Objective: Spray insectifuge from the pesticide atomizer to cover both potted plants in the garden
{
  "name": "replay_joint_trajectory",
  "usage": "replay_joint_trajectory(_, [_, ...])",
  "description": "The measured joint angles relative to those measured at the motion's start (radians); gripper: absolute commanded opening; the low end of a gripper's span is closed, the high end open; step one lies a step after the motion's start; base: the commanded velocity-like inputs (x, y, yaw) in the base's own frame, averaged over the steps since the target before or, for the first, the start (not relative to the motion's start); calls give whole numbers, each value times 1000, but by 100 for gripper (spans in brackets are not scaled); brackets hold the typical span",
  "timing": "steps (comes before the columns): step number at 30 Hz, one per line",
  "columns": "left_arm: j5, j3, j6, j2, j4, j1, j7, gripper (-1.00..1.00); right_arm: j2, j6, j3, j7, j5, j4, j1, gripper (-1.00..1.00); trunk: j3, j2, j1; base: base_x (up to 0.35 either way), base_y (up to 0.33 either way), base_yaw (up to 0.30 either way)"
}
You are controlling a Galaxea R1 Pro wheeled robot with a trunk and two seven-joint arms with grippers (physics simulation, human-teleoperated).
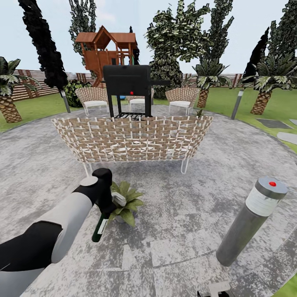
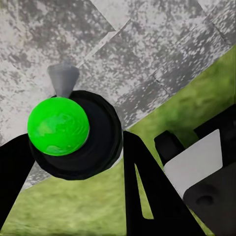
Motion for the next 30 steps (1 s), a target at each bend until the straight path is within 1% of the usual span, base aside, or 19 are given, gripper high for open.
replay_joint_trajectory(1, [-8, 1, 0, 0, -1, 4, 0, -100, -1, 0, 0, 0, 1, 1, 0, 100, 0, 0, 0, 0, 0, 0])
replay_joint_trajectory(5, [-11, 8, 0, 7, -13, 5, 0, -100, 0, 0, 2, 1, 0, 2, 0, 100, 0, 0, 0, 63, 178, -14])
replay_joint_trajectory(14, [-11, 2, -17, 6, -13, -2, 0, -100, 1, 2, 2, 1, -2, 0, 0, 100, 4, 0, 0, 5, 326, -248])
replay_joint_trajectory(16, [-9, 2, -19, 2, -7, -9, 0, -100, 1, 2, 2, 1, -2, 0, 0, 100, 6, 0, 0, 0, 331, -267])
replay_joint_trajectory(17, [-9, 1, -47, -13, -3, -34, 0, -100, 1, 2, 2, 1, -2, 0, 0, 100, 6, 0, 0, 0, 334, -267])
replay_joint_trajectory(18, [-10, -2, -58, -22, 3, -48, 0, -100, 1, 2, 2, 1, -2, 0, 0, 100, 7, 0, 0, 0, 336, -267])
replay_joint_trajectory(19, [-11, -13, -63, -27, 10, -56, 0, -100, 1, 2, 1, 2, -2, 0, 0, 100, 7, 0, 0, 0, 336, -267])
replay_joint_trajectory(20, [-12, -51, -67, -34, 14, -63, 0, -100, 1, 2, 1, 2, -2, 0, 0, 100, 8, 0, 0, 0, 337, -267])
replay_joint_trajectory(21, [-14, -115, -69, -37, 17, -82, 0, -100, 1, 2, 1, 1, -2, 0, 0, 100, 8, 0, 0, 0, 337, -267])
replay_joint_trajectory(22, [-12, -155, -70, -38, 18, -94, 0, -100, 1, 1, 1, 2, -2, 0, 1, 100, 9, 0, 0, 0, 337, -267])
replay_joint_trajectory(23, [-9, -222, -70, -43, 18, -108, 0, -100, 1, 2, 1, 1, -2, 0, 0, 100, 9, 0, 0, 0, 337, -267])
replay_joint_trajectory(24, [-8, -243, -70, -48, 19, -113, 0, -100, 1, 2, 1, 1, -2, 0, 1, 100, 10, 0, 0, 0, 337, -267])
replay_joint_trajectory(26, [-7, -267, -73, -58, 21, -117, 0, -100, 1, 2, 1, 2, -2, 0, 0, 100, 11, 0, 0, 0, 337, -267])
replay_joint_trajectory(28, [-7, -275, -82, -68, 30, -118, 0, -100, 1, 2, 1, 1, -2, 0, 1, 100, 12, 0, 0, 0, 337, -267])
replay_joint_trajectory(30, [-7, -277, -130, -82, 42, -117, -1, -100, 1, 2, 1, 1, -2, 0, 1, 100, 12, 0, 0, 0, 337, -267])
